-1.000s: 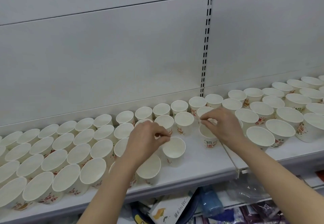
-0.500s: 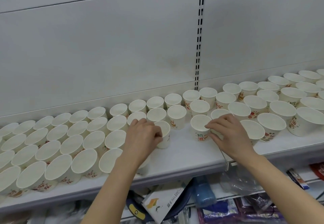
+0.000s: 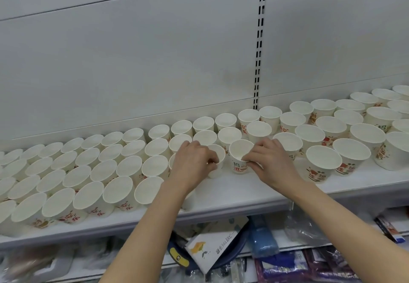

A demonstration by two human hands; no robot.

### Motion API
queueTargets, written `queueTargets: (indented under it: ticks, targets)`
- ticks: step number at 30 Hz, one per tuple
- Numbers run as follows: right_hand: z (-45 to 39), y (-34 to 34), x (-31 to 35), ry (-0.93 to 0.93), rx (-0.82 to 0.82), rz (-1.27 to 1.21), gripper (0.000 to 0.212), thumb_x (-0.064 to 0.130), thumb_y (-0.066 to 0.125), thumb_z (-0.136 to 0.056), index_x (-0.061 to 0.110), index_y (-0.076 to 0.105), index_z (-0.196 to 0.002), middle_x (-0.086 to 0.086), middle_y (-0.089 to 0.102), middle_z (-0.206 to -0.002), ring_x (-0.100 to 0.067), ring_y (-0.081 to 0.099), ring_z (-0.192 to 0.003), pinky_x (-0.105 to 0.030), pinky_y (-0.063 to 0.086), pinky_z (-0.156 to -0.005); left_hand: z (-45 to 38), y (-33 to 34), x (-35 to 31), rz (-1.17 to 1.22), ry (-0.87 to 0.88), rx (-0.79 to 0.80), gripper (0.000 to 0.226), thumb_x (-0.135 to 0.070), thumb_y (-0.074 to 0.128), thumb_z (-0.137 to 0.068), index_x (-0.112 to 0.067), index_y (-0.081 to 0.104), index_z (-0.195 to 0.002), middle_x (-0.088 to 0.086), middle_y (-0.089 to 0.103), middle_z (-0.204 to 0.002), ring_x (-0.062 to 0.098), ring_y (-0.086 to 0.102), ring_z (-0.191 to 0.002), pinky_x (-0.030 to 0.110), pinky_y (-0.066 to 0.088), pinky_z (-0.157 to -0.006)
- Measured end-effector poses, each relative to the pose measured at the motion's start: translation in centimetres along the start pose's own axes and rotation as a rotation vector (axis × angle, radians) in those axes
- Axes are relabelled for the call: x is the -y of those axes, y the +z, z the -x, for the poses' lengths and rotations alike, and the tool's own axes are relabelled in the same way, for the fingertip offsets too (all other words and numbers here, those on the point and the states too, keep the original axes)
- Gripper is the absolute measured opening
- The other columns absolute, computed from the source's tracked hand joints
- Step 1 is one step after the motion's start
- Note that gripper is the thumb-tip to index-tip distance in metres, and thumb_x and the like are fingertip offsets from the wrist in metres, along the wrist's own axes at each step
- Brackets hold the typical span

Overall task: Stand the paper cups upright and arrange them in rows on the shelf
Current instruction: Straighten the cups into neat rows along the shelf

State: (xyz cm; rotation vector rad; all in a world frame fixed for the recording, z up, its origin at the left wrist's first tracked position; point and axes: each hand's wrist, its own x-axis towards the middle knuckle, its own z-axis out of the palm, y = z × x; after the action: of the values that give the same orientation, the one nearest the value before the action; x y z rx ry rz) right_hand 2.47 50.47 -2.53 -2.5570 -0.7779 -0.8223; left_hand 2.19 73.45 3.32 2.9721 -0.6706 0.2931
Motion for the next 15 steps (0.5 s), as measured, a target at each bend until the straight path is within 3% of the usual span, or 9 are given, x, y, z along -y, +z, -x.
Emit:
queueTargets:
  ticks: [6,10,15]
  targets:
    - [-0.5,0.2,0.8,0.038,0.02,0.005,0.02,0.013,0.08,-0.071,0.02,0.073,-0.088,0.009,0.068,-0.08,-0.019,0.048,-0.086,-0.029,0.024,-0.075,0.7,0.0,3.1,0.199,0.014,-0.006,0.03,-0.05,0.077,-0.072,-0.039,0.07,-0.099,-0.016,0.068,-0.101,0.015,0.05,-0.095,0.033,0.036,-0.084]
    - [0.1,0.5,1.2,0.065,-0.005,0.017,0.02,0.012,0.079,-0.071,0.02,0.072,-0.088,0.008,0.068,-0.08,-0.023,0.053,-0.081,-0.028,0.024,-0.075,0.2,-0.4,2.6,0.087,0.046,0.041,0.014,-0.037,0.069,-0.082,-0.039,0.072,-0.095,-0.015,0.068,-0.099,0.014,0.049,-0.098,0.028,0.027,-0.079]
    - [0.3,1.0,1.5,0.093,-0.043,0.005,0.013,0.016,0.072,-0.074,0.02,0.072,-0.086,0.007,0.068,-0.08,-0.018,0.047,-0.083,-0.026,0.022,-0.075,-0.1,0.0,1.5,0.105,0.041,0.018,0.015,-0.039,0.063,-0.087,-0.039,0.073,-0.098,-0.012,0.07,-0.097,0.015,0.049,-0.098,0.028,0.028,-0.081]
